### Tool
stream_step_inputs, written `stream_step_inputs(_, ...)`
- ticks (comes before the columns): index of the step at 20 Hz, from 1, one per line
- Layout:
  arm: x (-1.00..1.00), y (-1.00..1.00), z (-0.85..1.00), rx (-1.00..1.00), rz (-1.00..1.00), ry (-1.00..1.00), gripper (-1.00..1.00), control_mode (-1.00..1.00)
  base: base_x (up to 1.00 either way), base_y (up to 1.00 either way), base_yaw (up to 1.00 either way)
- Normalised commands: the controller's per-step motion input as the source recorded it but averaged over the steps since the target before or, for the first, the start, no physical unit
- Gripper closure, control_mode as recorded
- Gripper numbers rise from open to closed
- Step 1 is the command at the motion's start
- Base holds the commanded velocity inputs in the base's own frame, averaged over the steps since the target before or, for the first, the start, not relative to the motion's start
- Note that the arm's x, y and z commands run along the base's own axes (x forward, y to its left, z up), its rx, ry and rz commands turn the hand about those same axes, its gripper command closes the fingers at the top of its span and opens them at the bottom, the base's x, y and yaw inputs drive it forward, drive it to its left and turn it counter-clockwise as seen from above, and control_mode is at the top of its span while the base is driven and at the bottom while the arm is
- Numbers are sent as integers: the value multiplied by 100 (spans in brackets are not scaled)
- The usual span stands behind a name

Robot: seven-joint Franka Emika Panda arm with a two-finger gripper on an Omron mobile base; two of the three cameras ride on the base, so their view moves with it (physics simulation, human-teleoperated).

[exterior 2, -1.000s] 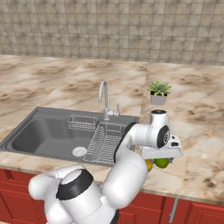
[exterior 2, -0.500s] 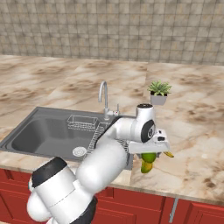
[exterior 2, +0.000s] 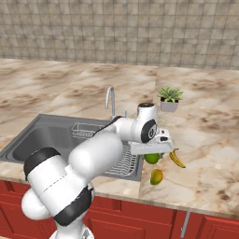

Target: There is a mixed pile of frozen fruits and vegetables on the counter. Locate all the frozen vegetables and place the items in a bowl on the counter. Take all the frozen fruits and defrost them in a running sink.

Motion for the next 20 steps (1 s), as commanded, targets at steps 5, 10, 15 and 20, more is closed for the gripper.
stream_step_inputs(5, 49, 28, 18, 0, 0, -4, 100, -100, 0, 0, 0)
stream_step_inputs(10, 34, 33, 23, 4, 0, -4, 100, -100, 0, 0, 0)
stream_step_inputs(15, 4, 45, 22, 12, 0, -8, 100, -100, 0, 0, 0)
stream_step_inputs(20, 0, 56, 8, 9, 0, -6, 100, -100, 0, 0, 0)
